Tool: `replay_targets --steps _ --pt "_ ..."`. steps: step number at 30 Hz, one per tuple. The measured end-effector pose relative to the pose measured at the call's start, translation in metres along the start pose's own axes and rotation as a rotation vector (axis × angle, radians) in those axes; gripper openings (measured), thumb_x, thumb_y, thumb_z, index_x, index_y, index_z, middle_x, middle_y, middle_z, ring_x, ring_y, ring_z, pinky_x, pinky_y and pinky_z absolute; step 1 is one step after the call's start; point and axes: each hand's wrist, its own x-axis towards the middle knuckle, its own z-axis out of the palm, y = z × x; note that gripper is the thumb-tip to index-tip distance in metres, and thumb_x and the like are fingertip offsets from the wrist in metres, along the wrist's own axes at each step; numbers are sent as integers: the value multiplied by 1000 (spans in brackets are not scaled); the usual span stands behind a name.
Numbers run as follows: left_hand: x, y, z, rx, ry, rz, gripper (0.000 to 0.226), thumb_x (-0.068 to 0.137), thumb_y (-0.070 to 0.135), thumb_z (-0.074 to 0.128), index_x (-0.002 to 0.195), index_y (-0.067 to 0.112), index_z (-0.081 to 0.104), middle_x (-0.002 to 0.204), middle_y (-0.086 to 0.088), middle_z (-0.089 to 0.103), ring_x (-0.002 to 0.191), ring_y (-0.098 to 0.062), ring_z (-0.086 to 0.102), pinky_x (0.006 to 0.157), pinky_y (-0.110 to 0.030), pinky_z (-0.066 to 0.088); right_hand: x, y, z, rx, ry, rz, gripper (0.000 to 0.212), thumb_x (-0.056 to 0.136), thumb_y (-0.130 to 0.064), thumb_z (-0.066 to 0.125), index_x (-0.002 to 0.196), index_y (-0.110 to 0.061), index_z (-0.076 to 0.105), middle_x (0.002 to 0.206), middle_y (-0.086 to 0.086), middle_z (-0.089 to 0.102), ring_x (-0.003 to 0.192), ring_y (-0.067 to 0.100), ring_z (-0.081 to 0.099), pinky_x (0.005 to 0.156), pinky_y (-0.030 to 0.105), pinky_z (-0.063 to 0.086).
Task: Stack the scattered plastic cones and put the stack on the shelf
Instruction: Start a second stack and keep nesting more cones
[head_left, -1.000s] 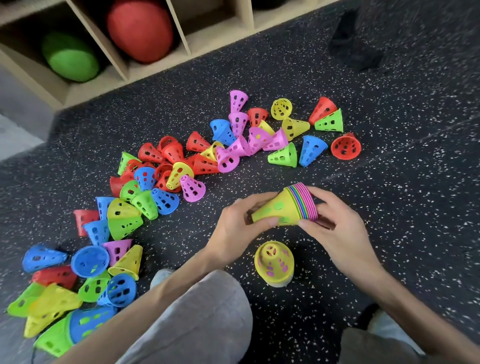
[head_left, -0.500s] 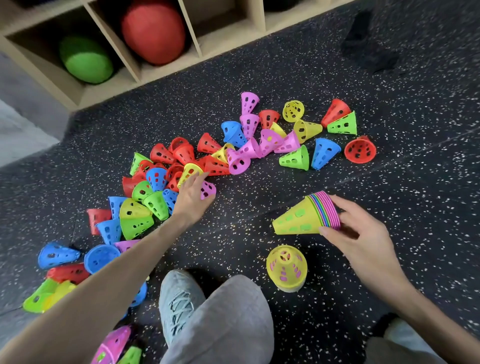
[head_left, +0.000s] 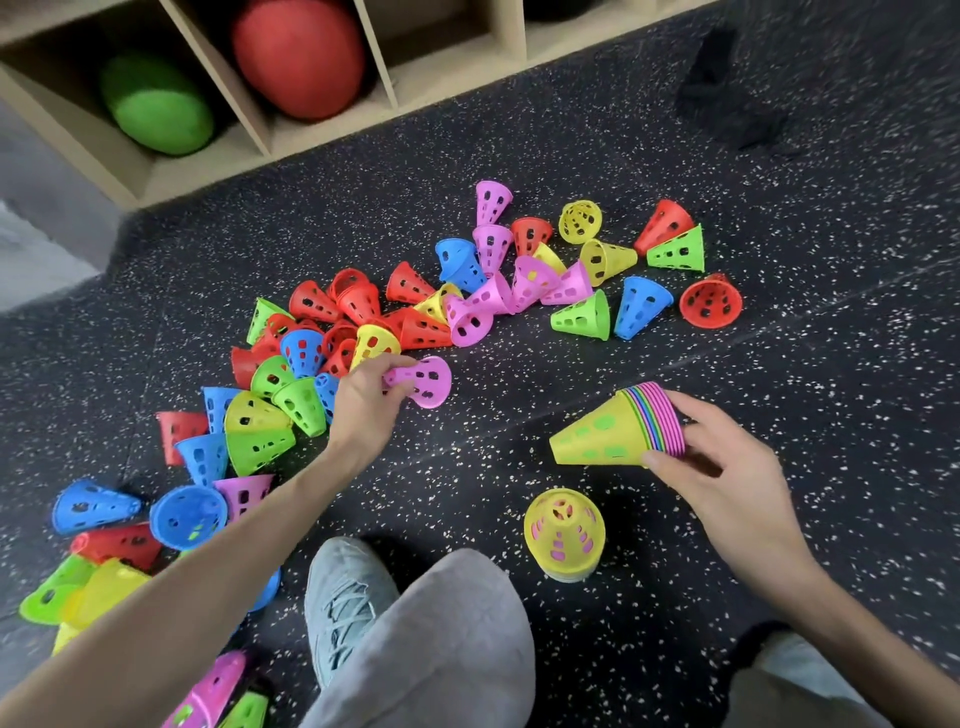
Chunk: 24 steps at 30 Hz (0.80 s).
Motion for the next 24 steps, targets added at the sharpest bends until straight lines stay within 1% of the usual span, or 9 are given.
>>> replay_targets --steps 3,4,6,9,10,14,19,21,24 --pt "-28 29 -1 -264 32 -49 24 98 23 70 122 26 69 93 1 76 70 -25 72 63 -43 61 0 -1 0 32 39 -7 53 89 2 70 128 -34 62 97 -6 76 98 9 69 90 20 50" --pt "-38 39 -2 -356 33 -73 23 98 22 69 121 26 69 94 3 75 71 -21 73 67 -48 62 -1 -2 0 42 61 -11 53 90 2 69 129 -33 62 98 -6 76 98 9 69 91 23 51" --pt "-60 60 -2 -514 27 -93 21 99 20 68 119 25 69 99 7 75 74 -14 74 70 -44 64 -1 -3 -1 66 103 -15 53 90 2 69 130 -32 63 98 -8 76 98 7 69 89 21 52" --pt "-89 86 -3 -667 -15 -98 21 98 14 68 114 28 70 97 7 77 74 -16 75 69 -30 62 0 -8 -4 98 133 -27 54 90 2 69 130 -33 62 100 -10 76 100 4 69 89 16 53" --pt "-95 92 -2 -684 -36 -94 22 98 13 68 114 27 70 98 7 77 74 -16 75 69 -29 62 0 -10 -5 107 126 -34 53 90 2 69 131 -31 62 100 -9 76 101 5 69 89 15 52" --pt "-108 111 5 -734 -112 -92 23 95 11 70 115 23 71 99 6 78 80 -14 75 74 -41 64 -1 -19 -3 127 49 -65 54 88 8 67 130 -26 63 99 -8 77 97 4 70 82 8 48" --pt "-114 133 10 -815 -148 -87 25 91 7 73 109 24 70 101 8 77 86 -14 75 73 -32 63 -2 -25 6 113 -40 -86 55 88 6 68 123 -36 61 97 -11 77 95 2 70 79 7 47" --pt "-115 137 13 -835 -158 -80 25 91 4 73 109 22 69 103 8 77 87 -14 75 71 -27 62 -2 -23 7 126 -47 -93 52 90 4 68 125 -33 61 99 -11 77 96 2 71 80 8 48" --pt "-114 139 17 -848 -157 -72 25 91 3 73 109 20 68 104 6 77 90 -16 75 72 -28 61 -1 -21 6 133 -48 -102 48 92 3 65 131 -24 60 97 -8 78 94 4 72 79 10 50"
